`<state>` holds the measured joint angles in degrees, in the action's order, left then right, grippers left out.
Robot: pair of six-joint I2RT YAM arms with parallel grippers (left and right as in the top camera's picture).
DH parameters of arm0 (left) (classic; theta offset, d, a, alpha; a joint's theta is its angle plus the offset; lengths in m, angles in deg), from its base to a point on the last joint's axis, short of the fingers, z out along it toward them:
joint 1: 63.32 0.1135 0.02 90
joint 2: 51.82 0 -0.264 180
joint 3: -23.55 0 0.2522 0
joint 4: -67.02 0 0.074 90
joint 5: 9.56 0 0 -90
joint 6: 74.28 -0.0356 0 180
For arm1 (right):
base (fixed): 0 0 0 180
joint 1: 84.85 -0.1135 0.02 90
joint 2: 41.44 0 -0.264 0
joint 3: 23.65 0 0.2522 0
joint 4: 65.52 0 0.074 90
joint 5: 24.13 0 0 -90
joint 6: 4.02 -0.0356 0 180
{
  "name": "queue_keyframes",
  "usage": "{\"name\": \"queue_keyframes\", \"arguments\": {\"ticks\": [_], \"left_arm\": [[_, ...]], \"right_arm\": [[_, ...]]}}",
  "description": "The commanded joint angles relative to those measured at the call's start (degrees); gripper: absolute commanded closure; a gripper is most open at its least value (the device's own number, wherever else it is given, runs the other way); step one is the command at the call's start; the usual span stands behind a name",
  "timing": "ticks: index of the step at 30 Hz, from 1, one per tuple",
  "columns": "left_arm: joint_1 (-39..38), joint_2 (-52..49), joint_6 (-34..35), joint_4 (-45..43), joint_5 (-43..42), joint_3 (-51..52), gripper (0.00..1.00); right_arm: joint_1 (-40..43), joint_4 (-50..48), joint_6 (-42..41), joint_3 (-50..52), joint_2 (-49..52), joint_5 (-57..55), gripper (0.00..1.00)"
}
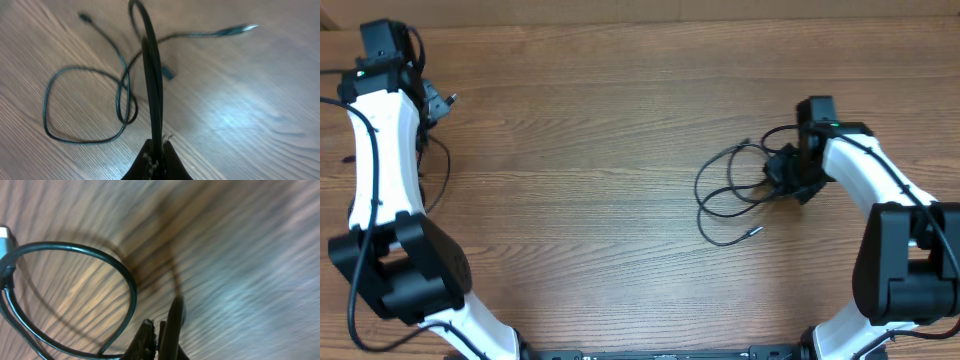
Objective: Untangle cables
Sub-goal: 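Lift the cable and carry it to the upper left with the left gripper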
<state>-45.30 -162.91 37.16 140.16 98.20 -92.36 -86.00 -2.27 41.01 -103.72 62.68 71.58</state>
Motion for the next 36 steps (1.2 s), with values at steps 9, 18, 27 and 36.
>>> {"name": "queue_keyframes", "arguments": {"ticks": [9,18,27,36], "left_arm": [[11.5,-9.6,-1.1,1.4,-20.4,-0.2,0.44],[12.1,-9.0,-7.1,1.0,-35.3,-3.3,0.10],[10.3,0.4,-7.2,3.5,-32.3,-11.2,0.05],[9.3,4.1,-5.7,0.9,-23.6,-11.3,0.18]], "right_arm": [[-7.0,-3.3,-0.2,0.3,0.4,0.0,0.96],[-7.0,-3.3,-0.1,0.4,0.4,0.0,0.95],[-7.0,-3.8,0.3,0.3,0.4,2.4,0.96],[-7.0,-4.2,0.3,0.3,0.4,3.4,0.95]]}}
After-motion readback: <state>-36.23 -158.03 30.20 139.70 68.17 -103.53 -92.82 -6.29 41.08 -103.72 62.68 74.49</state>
